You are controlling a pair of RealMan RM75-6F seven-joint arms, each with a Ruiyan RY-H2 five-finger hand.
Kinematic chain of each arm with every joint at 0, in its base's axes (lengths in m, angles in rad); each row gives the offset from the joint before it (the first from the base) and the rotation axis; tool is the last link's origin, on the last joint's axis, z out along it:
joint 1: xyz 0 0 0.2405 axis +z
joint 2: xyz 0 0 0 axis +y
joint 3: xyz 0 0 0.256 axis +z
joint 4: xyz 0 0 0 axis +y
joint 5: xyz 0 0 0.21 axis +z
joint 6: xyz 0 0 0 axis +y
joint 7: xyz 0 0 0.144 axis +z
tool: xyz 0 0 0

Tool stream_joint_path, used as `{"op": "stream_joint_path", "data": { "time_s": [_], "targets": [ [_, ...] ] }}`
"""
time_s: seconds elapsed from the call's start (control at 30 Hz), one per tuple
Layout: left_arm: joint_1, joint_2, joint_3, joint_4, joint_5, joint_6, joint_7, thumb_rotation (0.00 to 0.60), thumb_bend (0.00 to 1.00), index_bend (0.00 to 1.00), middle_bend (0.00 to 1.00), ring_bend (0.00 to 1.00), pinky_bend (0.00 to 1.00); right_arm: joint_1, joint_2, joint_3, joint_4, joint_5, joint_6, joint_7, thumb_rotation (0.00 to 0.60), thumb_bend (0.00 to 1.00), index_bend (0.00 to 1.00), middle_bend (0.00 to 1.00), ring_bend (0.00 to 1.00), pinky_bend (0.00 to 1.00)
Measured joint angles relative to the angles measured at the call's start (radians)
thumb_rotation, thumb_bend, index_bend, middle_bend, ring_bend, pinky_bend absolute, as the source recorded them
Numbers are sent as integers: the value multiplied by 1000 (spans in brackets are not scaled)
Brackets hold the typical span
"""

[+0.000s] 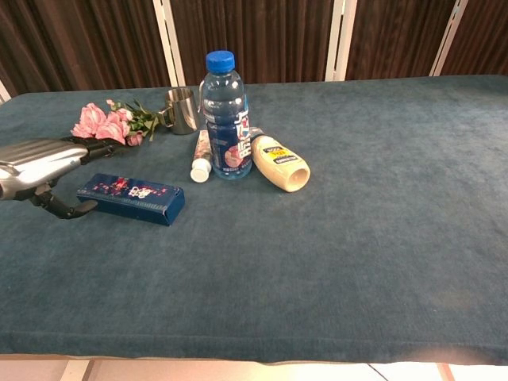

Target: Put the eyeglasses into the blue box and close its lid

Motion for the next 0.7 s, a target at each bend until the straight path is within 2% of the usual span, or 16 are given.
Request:
{"op": "stream_joint_path", "data": {
  "time_s": [0.17, 0.37, 0.57, 0.63, 0.67, 0.7],
  "targets": [
    [-21, -48, -5, 69, -32, -35, 22, 600, 399, 124, 0, 0, 46, -1, 8, 4, 3, 8, 5, 19, 600, 217, 0, 0, 0, 83],
    [-39, -79, -15, 134, -48, -65, 3, 600, 404, 367, 0, 0, 46, -6, 12, 5, 5, 7, 14, 27, 600, 216, 0, 0, 0, 83],
    [-44, -93, -19, 155, -44, -72, -30, 600, 405, 548, 0, 0, 48, -4, 9, 5, 4, 8, 9, 21, 600, 216, 0, 0, 0, 83],
    [-43, -97, -19, 161, -34, -65, -44, 600, 405, 494, 0, 0, 49, -4, 9, 5, 4, 8, 9, 20, 600, 217, 0, 0, 0, 83],
    [-42, -97, -18, 162, -31, -63, -50, 600, 405, 423, 0, 0, 49, -3, 9, 5, 4, 8, 8, 19, 600, 217, 0, 0, 0, 83],
    [-41, -96, -18, 161, -30, -63, -57, 600, 404, 311, 0, 0, 50, -3, 9, 5, 4, 8, 8, 19, 600, 216, 0, 0, 0, 83]
  ]
}}
